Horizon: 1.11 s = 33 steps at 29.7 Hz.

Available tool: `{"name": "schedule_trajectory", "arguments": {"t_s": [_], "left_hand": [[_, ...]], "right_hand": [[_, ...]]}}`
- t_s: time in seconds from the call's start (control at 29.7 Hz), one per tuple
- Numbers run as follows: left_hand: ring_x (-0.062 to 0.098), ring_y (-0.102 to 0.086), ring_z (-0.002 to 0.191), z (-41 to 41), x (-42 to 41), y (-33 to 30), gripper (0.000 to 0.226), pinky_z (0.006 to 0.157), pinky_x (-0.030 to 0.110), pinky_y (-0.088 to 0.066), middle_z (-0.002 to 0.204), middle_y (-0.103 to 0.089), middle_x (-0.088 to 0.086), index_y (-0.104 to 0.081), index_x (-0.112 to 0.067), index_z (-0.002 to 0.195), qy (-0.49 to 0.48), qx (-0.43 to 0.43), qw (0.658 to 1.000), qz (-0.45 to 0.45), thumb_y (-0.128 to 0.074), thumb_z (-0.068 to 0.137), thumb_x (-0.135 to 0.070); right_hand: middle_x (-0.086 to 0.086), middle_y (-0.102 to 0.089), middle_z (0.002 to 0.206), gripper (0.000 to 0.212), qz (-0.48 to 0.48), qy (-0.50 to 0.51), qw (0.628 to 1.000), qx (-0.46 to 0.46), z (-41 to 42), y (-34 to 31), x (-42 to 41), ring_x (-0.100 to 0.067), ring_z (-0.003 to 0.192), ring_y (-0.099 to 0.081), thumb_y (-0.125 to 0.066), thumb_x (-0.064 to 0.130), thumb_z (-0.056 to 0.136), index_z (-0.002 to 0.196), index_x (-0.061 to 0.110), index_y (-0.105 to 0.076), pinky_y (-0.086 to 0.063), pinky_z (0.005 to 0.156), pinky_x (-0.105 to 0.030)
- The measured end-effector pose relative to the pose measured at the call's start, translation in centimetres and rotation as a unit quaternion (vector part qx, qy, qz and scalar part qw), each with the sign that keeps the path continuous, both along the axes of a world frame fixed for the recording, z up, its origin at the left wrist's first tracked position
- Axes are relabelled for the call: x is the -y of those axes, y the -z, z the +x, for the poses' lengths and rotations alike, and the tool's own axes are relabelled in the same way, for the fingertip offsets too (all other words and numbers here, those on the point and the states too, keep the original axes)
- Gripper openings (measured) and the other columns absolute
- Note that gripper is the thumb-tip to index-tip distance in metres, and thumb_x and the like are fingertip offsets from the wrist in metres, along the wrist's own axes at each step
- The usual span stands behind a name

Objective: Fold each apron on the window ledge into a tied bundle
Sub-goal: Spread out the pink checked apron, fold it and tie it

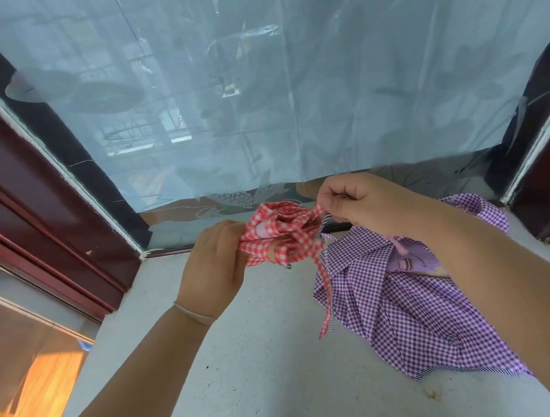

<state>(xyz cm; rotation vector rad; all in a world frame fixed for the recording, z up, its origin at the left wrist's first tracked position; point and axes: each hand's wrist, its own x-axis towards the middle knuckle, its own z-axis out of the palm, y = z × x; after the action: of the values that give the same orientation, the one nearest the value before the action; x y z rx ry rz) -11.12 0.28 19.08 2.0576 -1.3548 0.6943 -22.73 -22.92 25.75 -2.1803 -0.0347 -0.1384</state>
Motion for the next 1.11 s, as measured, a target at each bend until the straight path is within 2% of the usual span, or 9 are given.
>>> {"name": "schedule_trajectory", "arguments": {"t_s": [0.24, 0.4, 0.47, 0.57, 0.67, 0.74, 0.84, 0.97, 1.11], "left_hand": [[0.022, -0.062, 0.077, 0.0, 1.1, -0.9, 0.035, 0.071, 0.025, -0.044, 0.091, -0.069, 0.010, -0.046, -0.015, 0.111, -0.009, -0.001, 0.998, 0.059, -0.026, 0.101, -0.043], [-0.010, -0.058, 0.082, 0.0, 1.1, -0.7, 0.016, 0.068, 0.006, -0.043, 0.091, -0.060, -0.011, -0.046, -0.020, 0.109, -0.004, -0.303, 0.953, -0.011, -0.047, 0.098, -0.031], [-0.017, -0.055, 0.081, -0.1, 1.4, -0.5, 0.011, 0.068, 0.002, -0.041, 0.093, -0.056, -0.015, -0.043, -0.020, 0.109, -0.016, -0.345, 0.938, -0.006, -0.046, 0.099, -0.018], [-0.011, -0.056, 0.077, -0.3, 1.5, -0.3, 0.012, 0.065, 0.003, -0.043, 0.092, -0.057, -0.016, -0.042, -0.021, 0.110, -0.024, -0.361, 0.932, 0.018, -0.045, 0.099, -0.017], [-0.009, -0.056, 0.076, -0.2, 1.5, -0.1, 0.011, 0.064, 0.006, -0.044, 0.090, -0.057, -0.017, -0.043, -0.022, 0.109, -0.029, -0.346, 0.938, 0.021, -0.046, 0.099, -0.017], [-0.005, -0.057, 0.078, -0.3, 1.7, -0.3, 0.011, 0.064, 0.008, -0.044, 0.090, -0.058, -0.016, -0.044, -0.022, 0.109, -0.023, -0.330, 0.943, 0.028, -0.048, 0.098, -0.021], [-0.002, -0.056, 0.078, -0.4, 2.1, -0.6, 0.020, 0.065, 0.011, -0.044, 0.089, -0.059, -0.013, -0.047, -0.018, 0.112, -0.021, -0.311, 0.949, 0.051, -0.046, 0.096, -0.031], [0.001, -0.054, 0.077, -0.5, 2.3, -0.5, 0.021, 0.066, 0.012, -0.043, 0.090, -0.055, -0.012, -0.042, -0.019, 0.113, -0.053, -0.323, 0.938, 0.117, -0.038, 0.099, -0.035], [0.017, -0.059, 0.078, -0.7, 2.6, -0.1, 0.018, 0.068, 0.027, -0.050, 0.089, -0.059, -0.003, -0.041, -0.018, 0.107, -0.078, -0.377, 0.911, 0.148, -0.034, 0.101, -0.034]], "right_hand": [[0.006, -0.037, 0.051, 0.028, 0.062, 0.029, 0.998, -0.017, 0.7, 0.1, 0.0, -0.006, 0.042, -0.029, -0.049, 0.027, 0.098, 0.083, 0.007, -0.061, -0.029, 0.045, -0.017], [0.010, -0.035, 0.043, 0.031, 0.078, 0.104, 0.991, -0.036, 1.3, 0.5, 1.8, -0.003, 0.036, -0.027, -0.051, 0.035, 0.096, 0.076, 0.014, -0.061, -0.029, 0.045, -0.017], [0.010, -0.040, 0.049, 0.029, 0.019, 0.119, 0.992, -0.040, 1.8, 1.3, 2.3, -0.001, 0.038, -0.033, -0.052, 0.037, 0.095, 0.083, 0.014, -0.065, -0.029, 0.044, -0.011], [0.008, -0.054, 0.079, 0.020, -0.122, 0.160, 0.979, 0.039, 2.4, 2.1, 2.4, 0.000, 0.072, -0.050, -0.053, 0.039, 0.093, 0.090, 0.022, -0.065, -0.037, 0.070, -0.019], [0.014, -0.052, 0.100, 0.030, -0.085, 0.119, 0.985, 0.090, 1.7, 1.3, 0.8, -0.002, 0.096, -0.049, -0.054, 0.055, 0.085, 0.096, 0.028, -0.059, -0.039, 0.084, -0.024], [0.013, -0.050, 0.099, 0.046, -0.124, 0.081, 0.987, 0.058, 1.0, 1.1, -0.8, -0.003, 0.091, -0.050, -0.054, 0.067, 0.076, 0.096, 0.025, -0.055, -0.043, 0.080, -0.021], [0.005, -0.053, 0.094, 0.038, -0.241, 0.060, 0.968, 0.037, 1.0, 2.0, -1.5, -0.010, 0.083, -0.054, -0.058, 0.051, 0.086, 0.099, 0.016, -0.059, -0.048, 0.072, -0.025], [0.009, -0.057, 0.078, 0.016, -0.160, 0.070, 0.985, -0.009, 1.4, 1.4, -0.1, -0.008, 0.067, -0.054, -0.049, 0.032, 0.098, 0.092, 0.019, -0.056, -0.039, 0.058, -0.020], [0.012, -0.045, 0.058, 0.023, -0.087, 0.184, 0.979, 0.014, 1.7, 1.3, 1.1, -0.003, 0.047, -0.037, -0.041, 0.028, 0.102, 0.090, 0.017, -0.058, -0.028, 0.046, -0.016]]}}
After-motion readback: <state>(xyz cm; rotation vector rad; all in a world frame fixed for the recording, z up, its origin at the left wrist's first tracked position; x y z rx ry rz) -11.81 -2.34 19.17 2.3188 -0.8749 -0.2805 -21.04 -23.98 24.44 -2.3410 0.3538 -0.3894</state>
